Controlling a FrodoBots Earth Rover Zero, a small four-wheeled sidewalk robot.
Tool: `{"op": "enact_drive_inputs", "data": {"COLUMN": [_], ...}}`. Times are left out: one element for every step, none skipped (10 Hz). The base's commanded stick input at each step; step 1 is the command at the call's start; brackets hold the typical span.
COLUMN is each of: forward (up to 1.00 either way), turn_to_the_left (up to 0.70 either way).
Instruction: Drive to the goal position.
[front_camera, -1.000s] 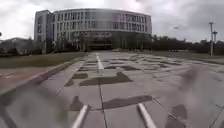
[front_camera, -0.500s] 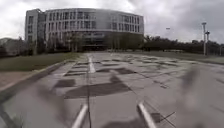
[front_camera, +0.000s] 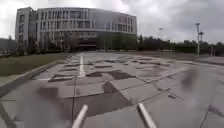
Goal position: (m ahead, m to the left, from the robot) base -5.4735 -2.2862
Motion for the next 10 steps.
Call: {"op": "enact_drive_inputs", "data": {"forward": [1.0,1.0,1.0,1.0,1.0,1.0,1.0,1.0,1.0,1.0], "turn_to_the_left": [0.0,0.0,0.0,0.0,0.0,0.0,0.0,0.0,0.0,0.0]}}
